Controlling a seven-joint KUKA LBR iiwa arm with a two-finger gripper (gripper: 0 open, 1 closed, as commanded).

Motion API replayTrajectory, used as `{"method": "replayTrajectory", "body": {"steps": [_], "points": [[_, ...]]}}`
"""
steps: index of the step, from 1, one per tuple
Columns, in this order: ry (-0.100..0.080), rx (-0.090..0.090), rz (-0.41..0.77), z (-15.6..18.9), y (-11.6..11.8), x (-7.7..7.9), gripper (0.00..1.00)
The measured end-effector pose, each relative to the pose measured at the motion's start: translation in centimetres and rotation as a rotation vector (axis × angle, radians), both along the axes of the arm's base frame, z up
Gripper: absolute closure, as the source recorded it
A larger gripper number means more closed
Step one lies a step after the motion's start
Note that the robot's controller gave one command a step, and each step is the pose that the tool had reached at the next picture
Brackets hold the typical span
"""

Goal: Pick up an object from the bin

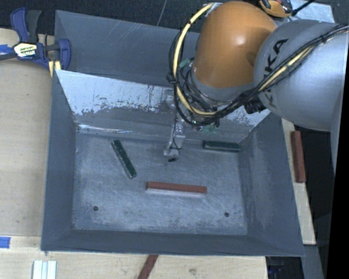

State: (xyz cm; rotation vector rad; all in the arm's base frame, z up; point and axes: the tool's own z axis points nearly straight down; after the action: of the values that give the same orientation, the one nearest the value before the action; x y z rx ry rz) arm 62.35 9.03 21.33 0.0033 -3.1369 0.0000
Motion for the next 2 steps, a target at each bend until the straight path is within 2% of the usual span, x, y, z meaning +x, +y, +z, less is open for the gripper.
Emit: {"method": "replayTrajectory", "body": {"steps": [1, 2], "points": [[-0.008, 0.001, -0.001, 0.5, 0.0, 0.1, 0.00], [-0.015, 0.002, -0.054, -4.1, -1.0, -0.3, 0.00]]}}
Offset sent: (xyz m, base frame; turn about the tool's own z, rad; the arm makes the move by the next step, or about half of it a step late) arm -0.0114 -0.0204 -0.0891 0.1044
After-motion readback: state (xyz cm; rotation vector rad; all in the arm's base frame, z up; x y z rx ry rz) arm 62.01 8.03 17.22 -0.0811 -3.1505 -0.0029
